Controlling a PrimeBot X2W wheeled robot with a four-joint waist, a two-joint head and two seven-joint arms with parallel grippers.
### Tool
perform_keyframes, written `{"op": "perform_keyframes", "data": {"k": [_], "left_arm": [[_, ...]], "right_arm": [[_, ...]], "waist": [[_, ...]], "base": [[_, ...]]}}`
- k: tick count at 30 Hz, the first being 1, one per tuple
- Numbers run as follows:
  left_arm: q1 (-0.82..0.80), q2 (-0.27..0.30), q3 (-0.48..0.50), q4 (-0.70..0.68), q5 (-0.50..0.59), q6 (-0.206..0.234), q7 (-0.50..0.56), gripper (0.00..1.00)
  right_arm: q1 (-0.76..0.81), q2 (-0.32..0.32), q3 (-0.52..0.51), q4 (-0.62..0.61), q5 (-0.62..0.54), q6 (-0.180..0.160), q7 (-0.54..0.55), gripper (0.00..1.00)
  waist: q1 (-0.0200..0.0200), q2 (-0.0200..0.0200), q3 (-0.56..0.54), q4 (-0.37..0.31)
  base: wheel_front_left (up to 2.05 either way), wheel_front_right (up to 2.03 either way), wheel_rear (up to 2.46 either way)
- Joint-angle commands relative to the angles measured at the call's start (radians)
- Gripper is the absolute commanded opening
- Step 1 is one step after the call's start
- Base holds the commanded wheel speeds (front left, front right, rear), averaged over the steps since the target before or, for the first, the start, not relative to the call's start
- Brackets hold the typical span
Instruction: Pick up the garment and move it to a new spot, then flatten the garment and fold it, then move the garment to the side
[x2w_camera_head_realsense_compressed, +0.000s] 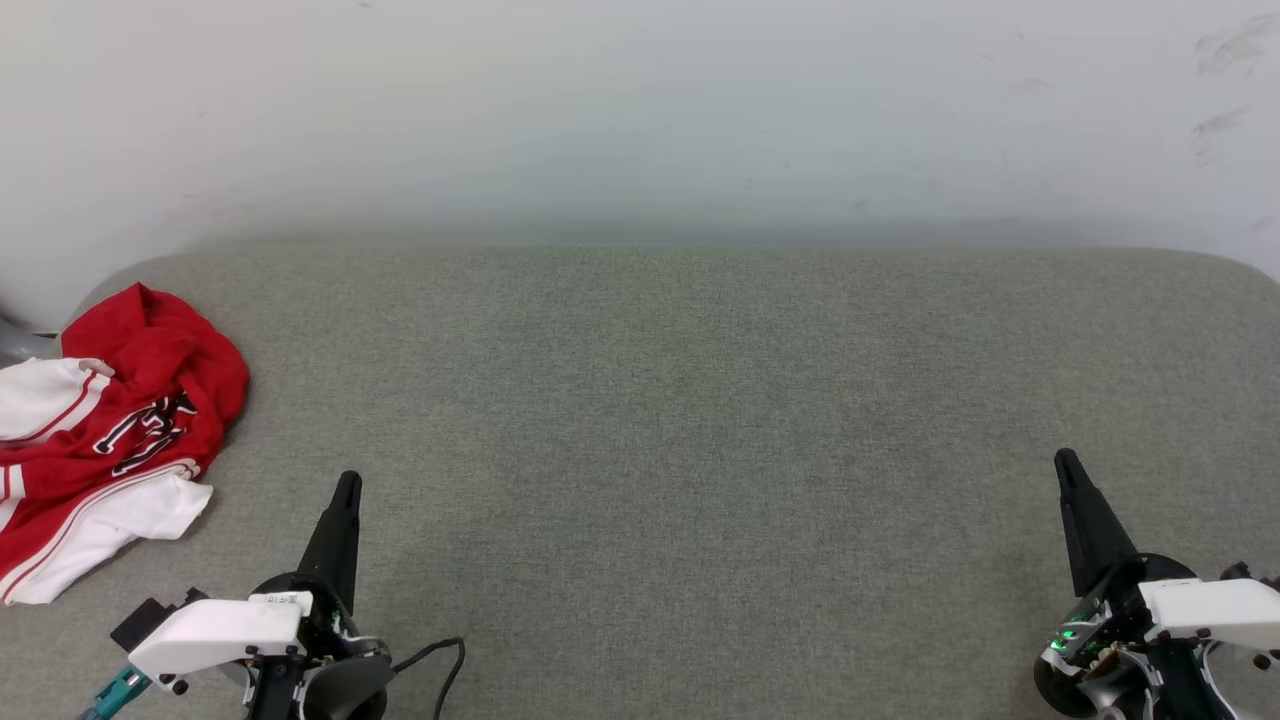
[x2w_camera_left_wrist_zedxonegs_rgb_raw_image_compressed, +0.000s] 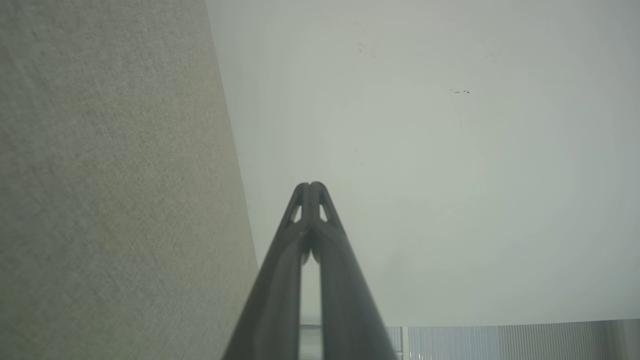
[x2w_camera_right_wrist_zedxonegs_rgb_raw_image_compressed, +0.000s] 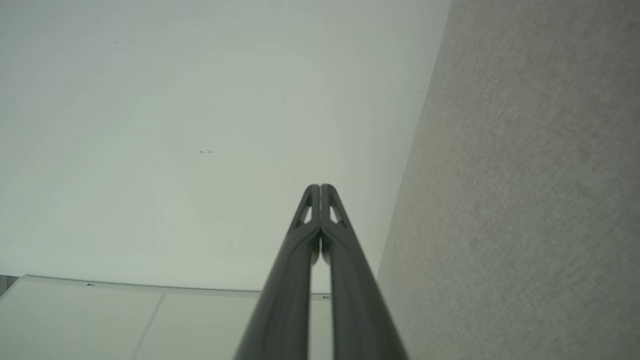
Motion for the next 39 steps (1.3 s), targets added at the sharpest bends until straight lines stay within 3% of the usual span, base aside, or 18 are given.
{"op": "perform_keyframes", "data": {"k": [1, 2, 3, 13, 18, 23, 39], "left_arm": [[-0.007, -0.001, 0.002, 0.000, 0.001, -0.002, 0.002, 0.00], [-0.007, -0.001, 0.002, 0.000, 0.001, -0.002, 0.002, 0.00], [0.000, 0.000, 0.000, 0.000, 0.000, 0.000, 0.000, 1.00], [0.029, -0.003, -0.006, 0.006, 0.010, 0.000, -0.034, 1.00], [0.028, -0.002, 0.015, -0.003, 0.064, 0.000, -0.058, 1.00], [0.026, -0.002, 0.032, -0.029, 0.184, 0.009, -0.081, 1.00], [0.049, -0.002, -0.039, -0.115, 0.583, 0.135, -0.147, 1.00]], "right_arm": [[-0.012, 0.005, 0.000, 0.001, -0.005, 0.000, 0.001, 0.00], [-0.012, 0.005, 0.000, 0.001, -0.005, 0.000, 0.001, 0.00], [0.000, 0.000, 0.000, 0.000, 0.000, 0.000, 0.000, 1.00], [0.032, 0.001, 0.006, 0.017, -0.023, 0.000, -0.032, 1.00], [0.034, 0.001, 0.003, -0.002, -0.111, 0.000, -0.057, 1.00], [0.037, 0.001, -0.001, -0.033, -0.218, 0.000, -0.080, 1.00], [0.057, 0.001, 0.046, -0.121, -0.663, 0.000, -0.146, 1.00]], "waist": [[0.0000, 0.0000, 0.000, 0.000], [0.0000, 0.0000, 0.000, 0.000], [0.0000, 0.0000, 0.000, 0.000], [0.0000, 0.0000, 0.001, 0.001], [0.0000, 0.0000, 0.002, 0.002], [0.0000, 0.0000, 0.003, 0.002], [0.0000, 0.0000, 0.007, 0.007]], "base": [[0.00, 0.00, 0.00], [0.00, 0.00, 0.00], [0.00, 0.00, 0.00], [0.00, 0.00, 0.00], [0.00, 0.00, 0.00], [0.00, 0.00, 0.00], [0.00, 0.00, 0.00]]}}
